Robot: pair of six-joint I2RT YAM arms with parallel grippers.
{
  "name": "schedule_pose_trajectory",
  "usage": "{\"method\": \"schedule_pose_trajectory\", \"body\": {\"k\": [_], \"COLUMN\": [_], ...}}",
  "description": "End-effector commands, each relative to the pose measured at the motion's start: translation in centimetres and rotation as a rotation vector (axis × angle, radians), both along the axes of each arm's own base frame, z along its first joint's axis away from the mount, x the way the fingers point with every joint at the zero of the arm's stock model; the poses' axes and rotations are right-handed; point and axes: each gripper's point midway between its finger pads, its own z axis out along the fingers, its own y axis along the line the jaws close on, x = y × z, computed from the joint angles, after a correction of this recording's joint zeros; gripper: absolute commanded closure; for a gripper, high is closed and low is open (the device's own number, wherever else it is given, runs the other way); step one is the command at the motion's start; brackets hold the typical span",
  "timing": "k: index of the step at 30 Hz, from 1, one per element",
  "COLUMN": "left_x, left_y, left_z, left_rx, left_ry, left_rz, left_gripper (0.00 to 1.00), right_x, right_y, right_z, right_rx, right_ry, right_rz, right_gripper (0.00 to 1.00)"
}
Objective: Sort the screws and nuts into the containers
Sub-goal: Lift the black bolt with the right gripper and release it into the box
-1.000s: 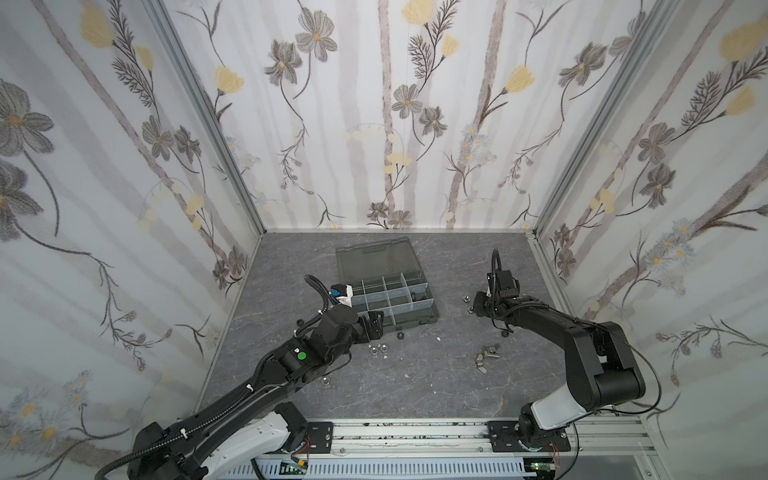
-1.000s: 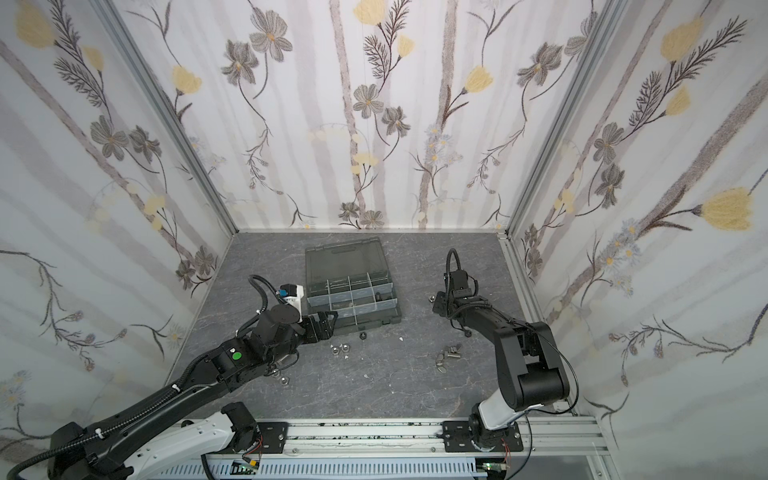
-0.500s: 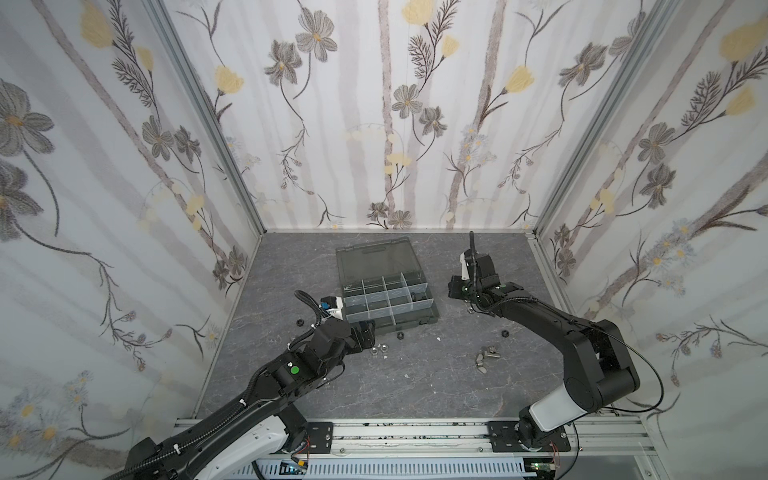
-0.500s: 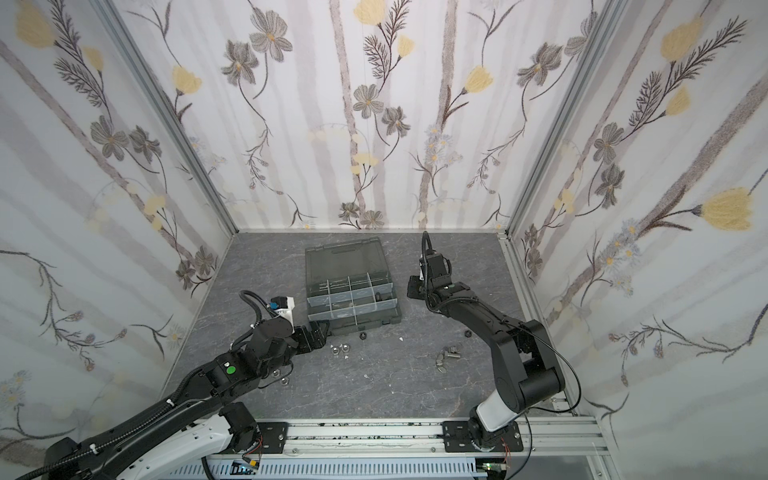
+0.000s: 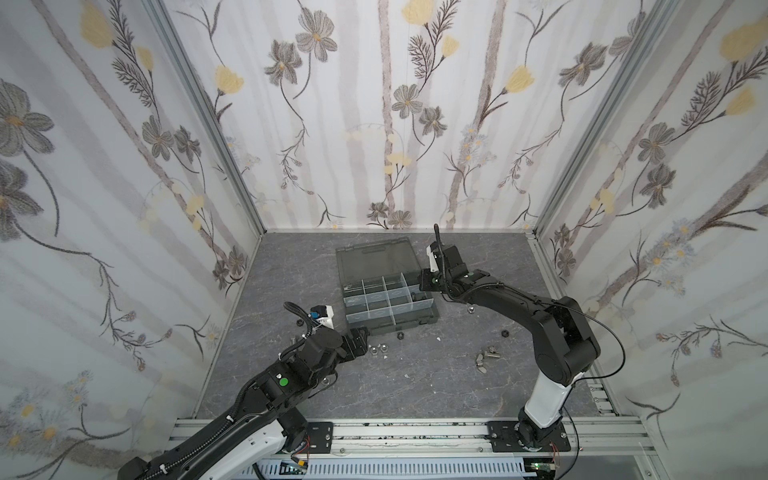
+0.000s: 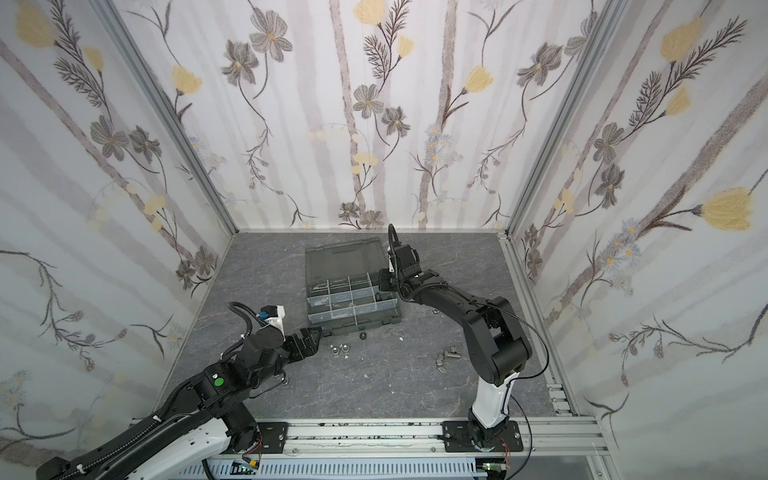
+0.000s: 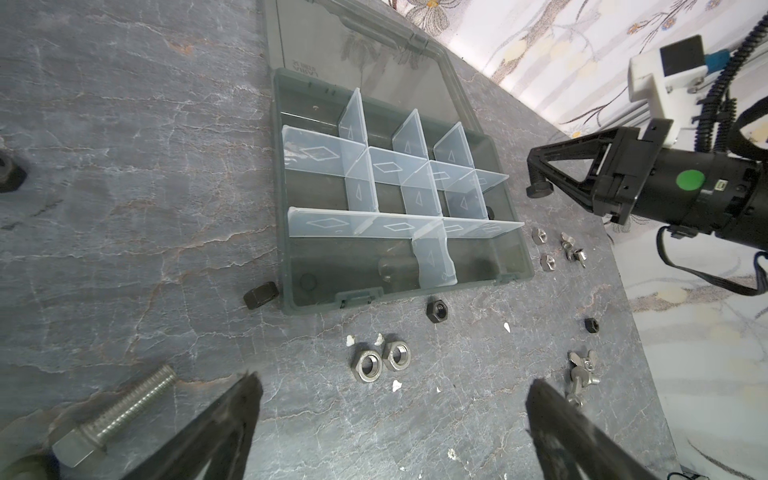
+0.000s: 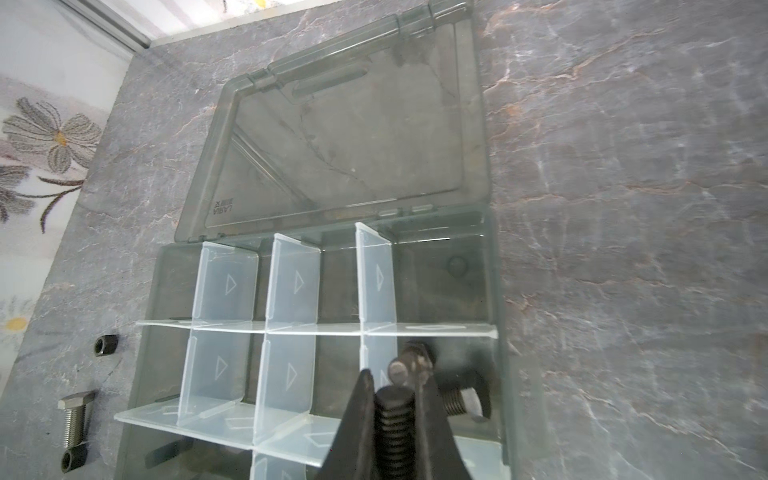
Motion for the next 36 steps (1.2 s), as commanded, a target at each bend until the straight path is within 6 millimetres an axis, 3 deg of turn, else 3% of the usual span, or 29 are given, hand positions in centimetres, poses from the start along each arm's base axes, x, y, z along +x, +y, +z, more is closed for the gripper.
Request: {"method": "schedule_pose_trajectory", "body": {"k": [1,10,16,26,30,36], "left_x": [-0.2,-0.3,-0.1,0.1,0.6,1.5], "left_y": [1.0,0.7,-0.1,0.1,-0.4,-1.4], "left_z": [-0.4,-1.5,-1.3,-0.7,-0.1,1.0], "left_rx": [0.014,0.005,0.014,0.042,0.053,0.070], "left_ry": [0.010,0.025,0.031,0.027,0.020,-0.010], "left_rz": [0.037,0.031,-0.002,0.004,-0.007,-0.034], "left_gripper": [0.00,0.00,0.00,0.00,0.00,0.00], "right_x": [0.4,0.1,0.0,-0.1,-0.2,0.5], "right_y": [1.1,0.7,0.6,0.2,-1.9,-6.5], "right_z": [-0.2,-2.4,-3.0,-1.9,-0.9,0.6], "right_rx": [0.022,0.001,0.016,0.040,0.043,0.118], "right_ry": [0.004,0.037,0.048,0.027,0.006,0.008], "right_rz": [0.012,0.009,0.014,0.016,-0.014,-0.095], "right_gripper": [0.98,0.96,0.74,0.66,0.64,0.58]}}
